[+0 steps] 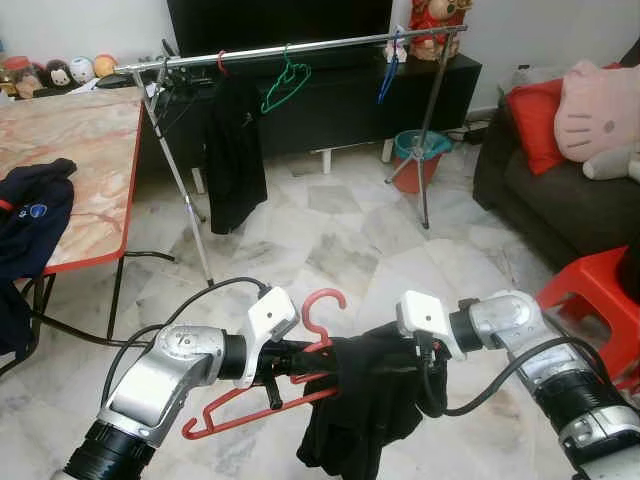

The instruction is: Hang hanger

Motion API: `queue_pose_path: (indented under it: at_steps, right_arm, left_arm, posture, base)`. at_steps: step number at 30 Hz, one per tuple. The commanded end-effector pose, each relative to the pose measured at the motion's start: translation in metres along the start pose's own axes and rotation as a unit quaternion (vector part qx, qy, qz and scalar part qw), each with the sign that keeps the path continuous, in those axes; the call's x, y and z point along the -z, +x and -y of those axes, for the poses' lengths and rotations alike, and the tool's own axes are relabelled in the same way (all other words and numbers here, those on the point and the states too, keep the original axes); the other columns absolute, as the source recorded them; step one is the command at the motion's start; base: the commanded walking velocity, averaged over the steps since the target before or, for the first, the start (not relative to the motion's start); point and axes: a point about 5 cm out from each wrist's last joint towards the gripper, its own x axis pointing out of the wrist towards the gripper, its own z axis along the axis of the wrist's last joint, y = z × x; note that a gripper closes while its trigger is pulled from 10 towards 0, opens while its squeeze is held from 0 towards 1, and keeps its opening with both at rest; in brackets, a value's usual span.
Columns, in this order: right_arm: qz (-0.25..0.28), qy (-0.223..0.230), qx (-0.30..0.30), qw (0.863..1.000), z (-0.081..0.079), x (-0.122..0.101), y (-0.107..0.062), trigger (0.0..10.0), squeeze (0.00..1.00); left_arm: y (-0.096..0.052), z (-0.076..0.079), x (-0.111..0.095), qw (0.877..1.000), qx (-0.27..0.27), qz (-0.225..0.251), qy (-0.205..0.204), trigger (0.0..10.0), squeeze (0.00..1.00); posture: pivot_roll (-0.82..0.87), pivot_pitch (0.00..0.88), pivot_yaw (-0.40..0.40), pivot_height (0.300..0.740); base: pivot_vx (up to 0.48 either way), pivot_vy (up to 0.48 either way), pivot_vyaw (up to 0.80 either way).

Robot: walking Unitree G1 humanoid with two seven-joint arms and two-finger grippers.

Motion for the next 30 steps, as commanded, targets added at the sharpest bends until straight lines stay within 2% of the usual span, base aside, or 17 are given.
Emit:
queue_pose_path:
  at_steps: [1,18,23,24,28,30]
  right_arm:
    - [0.005,-0.002,-0.015,1.000,-0.0001,-0.0029,0.0027,0.0,0.00]
    - [0.017,0.002,-0.030,0.999,-0.0022,-0.0055,0.0016,0.0,0.00]
    - [0.017,0.003,-0.031,0.999,-0.0028,-0.0051,0.0014,0.0,0.00]
    - [0.018,0.003,-0.031,0.999,-0.0030,-0.0050,0.0012,0.0,0.00]
    - [0.017,0.003,-0.031,0.999,-0.0038,-0.0047,0.0011,0.0,0.00]
    - [0.014,0.001,-0.033,0.999,-0.0046,-0.0046,0.0000,0.0,0.00]
  left_arm:
    - [-0.0039,-0.0009,-0.0192,0.999,-0.005,0.037,0.028,10.0,0.00]
    - [-0.0016,-0.0011,-0.0219,0.998,-0.003,0.042,0.035,10.0,0.00]
    - [-0.0005,-0.0060,-0.0232,0.998,-0.020,0.042,0.051,10.0,0.00]
    - [-0.0006,-0.0071,-0.0242,0.997,-0.022,0.045,0.054,10.0,1.00]
    - [-0.0017,-0.0054,-0.0249,0.997,-0.008,0.050,0.050,10.0,1.00]
    - [-0.0042,-0.0039,-0.0210,0.998,0.002,0.034,0.049,10.0,1.00]
  posture:
    - [0.08,0.000,0.000,0.740]
    - [0.08,0.000,0.000,0.740]
    - [0.07,0.000,0.001,0.740]
    - [0.07,0.000,0.001,0.740]
    - [0.07,0.000,0.005,0.740]
    - [0.07,0.000,0.006,0.740]
  base:
    - [0.000,0.000,0.00]
    - [0.000,0.000,0.00]
    - [0.000,0.000,0.00]
    - [0.000,0.000,0.00]
    - [0.000,0.000,0.00]
    - [0.000,0.000,0.00]
